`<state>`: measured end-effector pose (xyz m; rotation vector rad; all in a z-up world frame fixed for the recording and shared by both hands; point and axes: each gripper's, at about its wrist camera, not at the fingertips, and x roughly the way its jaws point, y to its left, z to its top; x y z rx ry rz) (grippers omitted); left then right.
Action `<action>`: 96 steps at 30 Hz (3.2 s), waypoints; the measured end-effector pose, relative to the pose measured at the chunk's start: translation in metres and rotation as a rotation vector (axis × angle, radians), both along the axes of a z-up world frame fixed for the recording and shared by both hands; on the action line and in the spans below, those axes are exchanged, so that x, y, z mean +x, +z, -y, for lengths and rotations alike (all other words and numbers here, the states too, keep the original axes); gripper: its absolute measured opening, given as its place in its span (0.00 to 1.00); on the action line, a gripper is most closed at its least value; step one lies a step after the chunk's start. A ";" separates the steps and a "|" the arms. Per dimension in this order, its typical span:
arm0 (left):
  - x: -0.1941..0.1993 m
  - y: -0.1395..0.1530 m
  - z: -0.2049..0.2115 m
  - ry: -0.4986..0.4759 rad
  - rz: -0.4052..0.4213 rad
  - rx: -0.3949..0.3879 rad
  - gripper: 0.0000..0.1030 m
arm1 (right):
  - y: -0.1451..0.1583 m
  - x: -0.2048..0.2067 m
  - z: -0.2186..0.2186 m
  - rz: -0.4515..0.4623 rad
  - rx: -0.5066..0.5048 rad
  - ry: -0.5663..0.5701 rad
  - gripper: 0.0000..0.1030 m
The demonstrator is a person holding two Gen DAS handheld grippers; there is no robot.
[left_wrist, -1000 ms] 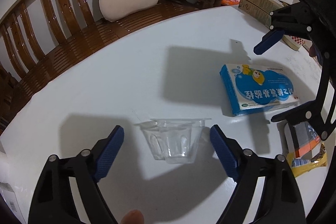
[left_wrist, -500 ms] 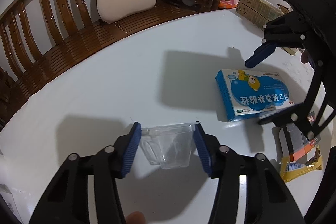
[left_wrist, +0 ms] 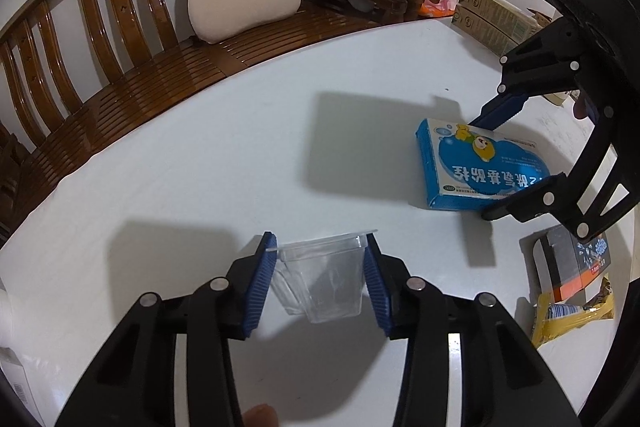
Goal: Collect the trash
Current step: 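Grasp the clear plastic cup with the left tool while the right tool grasps the medicine box, then lift the cup and medicine box and carry them down over the floor bag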
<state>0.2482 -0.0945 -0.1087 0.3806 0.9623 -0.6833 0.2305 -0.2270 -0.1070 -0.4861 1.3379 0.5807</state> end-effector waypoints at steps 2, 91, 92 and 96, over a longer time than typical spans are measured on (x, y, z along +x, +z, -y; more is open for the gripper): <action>0.000 0.000 -0.001 0.001 0.002 0.002 0.41 | 0.000 -0.001 0.000 0.011 -0.004 0.001 0.58; -0.386 -0.005 0.030 0.220 -0.084 -0.013 0.41 | 0.056 -0.394 0.029 0.179 0.062 -0.636 0.58; -0.388 -0.013 0.029 0.231 -0.095 -0.014 0.41 | 0.052 -0.395 0.029 0.177 0.063 -0.638 0.58; -0.393 -0.036 0.028 0.262 -0.122 -0.003 0.41 | 0.028 -0.402 0.028 0.165 0.048 -0.660 0.58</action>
